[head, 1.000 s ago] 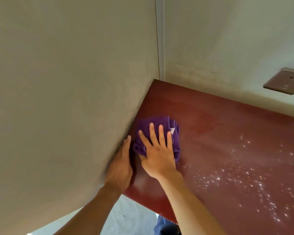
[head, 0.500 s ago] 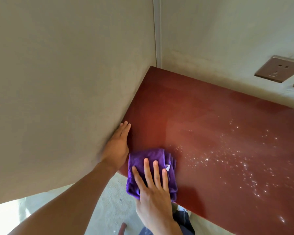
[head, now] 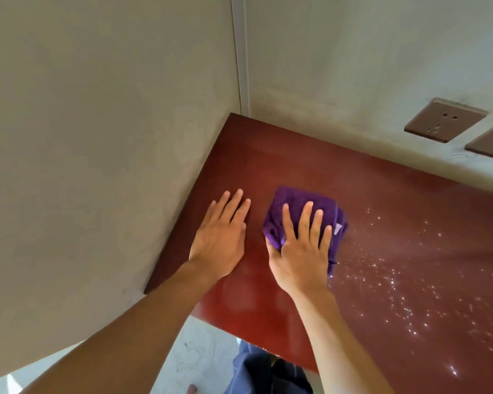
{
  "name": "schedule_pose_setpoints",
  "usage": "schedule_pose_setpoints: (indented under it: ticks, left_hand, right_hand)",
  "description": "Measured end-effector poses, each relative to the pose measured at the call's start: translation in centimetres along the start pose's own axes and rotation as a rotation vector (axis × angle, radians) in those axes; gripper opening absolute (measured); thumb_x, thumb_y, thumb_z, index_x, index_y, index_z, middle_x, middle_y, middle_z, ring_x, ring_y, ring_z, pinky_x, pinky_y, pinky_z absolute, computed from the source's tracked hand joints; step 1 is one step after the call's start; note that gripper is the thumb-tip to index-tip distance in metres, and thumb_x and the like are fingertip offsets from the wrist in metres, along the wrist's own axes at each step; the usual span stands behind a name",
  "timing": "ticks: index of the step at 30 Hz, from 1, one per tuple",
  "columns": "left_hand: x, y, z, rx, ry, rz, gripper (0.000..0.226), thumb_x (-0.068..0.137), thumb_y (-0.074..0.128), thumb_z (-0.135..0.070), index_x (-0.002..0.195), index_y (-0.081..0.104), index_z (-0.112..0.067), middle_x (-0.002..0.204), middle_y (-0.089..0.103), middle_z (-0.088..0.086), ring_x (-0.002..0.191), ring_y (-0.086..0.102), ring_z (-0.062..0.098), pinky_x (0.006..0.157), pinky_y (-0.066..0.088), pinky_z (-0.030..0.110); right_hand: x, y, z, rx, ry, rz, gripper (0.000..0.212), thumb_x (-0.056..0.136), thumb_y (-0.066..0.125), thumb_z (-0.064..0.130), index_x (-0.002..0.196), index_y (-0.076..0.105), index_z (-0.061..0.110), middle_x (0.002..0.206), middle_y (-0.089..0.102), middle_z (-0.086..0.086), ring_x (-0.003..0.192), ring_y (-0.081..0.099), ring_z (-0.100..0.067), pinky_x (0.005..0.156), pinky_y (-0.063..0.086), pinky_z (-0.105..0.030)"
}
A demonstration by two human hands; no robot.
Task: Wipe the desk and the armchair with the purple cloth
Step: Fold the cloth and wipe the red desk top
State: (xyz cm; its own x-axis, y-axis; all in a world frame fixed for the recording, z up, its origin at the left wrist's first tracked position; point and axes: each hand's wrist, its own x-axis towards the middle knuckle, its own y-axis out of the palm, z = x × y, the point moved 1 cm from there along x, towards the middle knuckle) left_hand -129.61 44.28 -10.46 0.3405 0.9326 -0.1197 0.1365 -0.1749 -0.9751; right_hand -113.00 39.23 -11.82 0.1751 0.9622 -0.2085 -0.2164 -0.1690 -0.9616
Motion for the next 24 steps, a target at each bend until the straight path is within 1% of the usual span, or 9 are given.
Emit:
schedule_pose_setpoints:
  ticks: [2, 4, 6, 9, 12, 16, 19, 22, 24]
  left_hand:
    - [1.8, 0.7, -1.4, 0.018, -0.018, 0.039, 0.057, 0.103, 0.029, -0.028, 0.159, 0.023, -0.020, 0.168, 0.013, 0.000, 0.155, 0.008, 0.023, 0.125, 0.013, 0.044]
    - [2.5, 1.3, -1.9, 0.041, -0.040, 0.052, 0.059, 0.102, 0.032, -0.026, 0.159, 0.021, -0.021, 0.168, 0.014, -0.002, 0.155, 0.008, 0.023, 0.125, 0.015, 0.045]
    - [2.4, 1.8, -1.9, 0.058, -0.049, 0.032, 0.062, 0.100, 0.037, -0.024, 0.159, 0.021, -0.022, 0.167, 0.017, -0.003, 0.155, 0.012, 0.023, 0.124, 0.018, 0.045]
    - [2.2, 2.2, -1.5, 0.064, -0.041, 0.002, 0.062, 0.098, 0.040, -0.024, 0.158, 0.024, -0.022, 0.166, 0.021, -0.003, 0.154, 0.016, 0.023, 0.123, 0.023, 0.045]
    - [2.3, 2.4, -1.5, 0.066, -0.039, -0.015, 0.062, 0.097, 0.041, -0.024, 0.157, 0.027, -0.022, 0.165, 0.025, -0.004, 0.153, 0.020, 0.022, 0.122, 0.026, 0.044]
    - [2.4, 2.0, -1.2, 0.052, -0.019, -0.008, 0.060, 0.097, 0.039, -0.022, 0.157, 0.030, -0.023, 0.164, 0.027, -0.006, 0.152, 0.022, 0.019, 0.122, 0.026, 0.040]
    - [2.8, 1.1, -0.5, 0.012, 0.009, -0.001, 0.062, 0.092, 0.044, -0.014, 0.154, 0.037, -0.021, 0.162, 0.032, -0.007, 0.150, 0.028, 0.017, 0.120, 0.030, 0.036]
    - [3.0, 0.2, 0.0, -0.055, 0.013, 0.001, 0.062, 0.089, 0.047, -0.007, 0.150, 0.045, -0.020, 0.158, 0.039, -0.008, 0.147, 0.035, 0.016, 0.116, 0.035, 0.029]
    - [3.1, -0.1, 0.1, -0.075, 0.007, 0.016, 0.062, 0.090, 0.046, -0.006, 0.150, 0.046, -0.021, 0.158, 0.039, -0.010, 0.147, 0.034, 0.014, 0.115, 0.034, 0.028]
  right_hand:
    - [4.3, -0.5, -1.6, -0.013, 0.040, 0.034, 0.074, 0.099, 0.023, 0.065, 0.163, 0.004, 0.033, 0.171, -0.006, -0.014, 0.157, -0.008, -0.036, 0.125, -0.002, -0.056]
    - [8.1, -1.0, -2.5, -0.010, 0.066, 0.038, 0.076, 0.097, 0.022, 0.067, 0.162, -0.001, 0.036, 0.170, -0.011, -0.012, 0.156, -0.014, -0.036, 0.125, -0.008, -0.055]
    - [11.4, -1.6, -2.7, 0.008, 0.087, 0.037, 0.076, 0.097, 0.023, 0.069, 0.161, -0.003, 0.037, 0.170, -0.015, -0.011, 0.155, -0.017, -0.036, 0.123, -0.011, -0.055]
    - [15.4, -2.4, -2.2, 0.029, 0.118, 0.047, 0.077, 0.096, 0.024, 0.070, 0.161, -0.004, 0.038, 0.169, -0.018, -0.011, 0.154, -0.020, -0.037, 0.121, -0.015, -0.055]
    - [16.9, -2.5, -1.8, 0.050, 0.134, 0.053, 0.076, 0.096, 0.025, 0.070, 0.160, -0.003, 0.040, 0.169, -0.018, -0.009, 0.154, -0.021, -0.037, 0.120, -0.017, -0.056]
    - [14.7, -2.2, -1.1, 0.042, 0.066, 0.047, 0.073, 0.097, 0.025, 0.069, 0.160, -0.001, 0.044, 0.170, -0.017, -0.006, 0.155, -0.019, -0.035, 0.123, -0.013, -0.055]
    - [10.1, -1.7, -0.2, 0.050, -0.032, 0.057, 0.071, 0.097, 0.027, 0.068, 0.160, 0.000, 0.046, 0.170, -0.017, -0.004, 0.155, -0.018, -0.034, 0.125, -0.009, -0.054]
    - [3.3, -1.0, 0.5, 0.064, -0.112, 0.031, 0.069, 0.098, 0.031, 0.065, 0.160, 0.012, 0.044, 0.172, -0.005, -0.006, 0.157, -0.008, -0.035, 0.125, 0.000, -0.057]
    - [-1.1, -0.4, 0.3, 0.071, -0.124, 0.022, 0.069, 0.096, 0.040, 0.063, 0.159, 0.022, 0.042, 0.171, 0.005, -0.007, 0.157, 0.000, -0.036, 0.124, 0.008, -0.058]
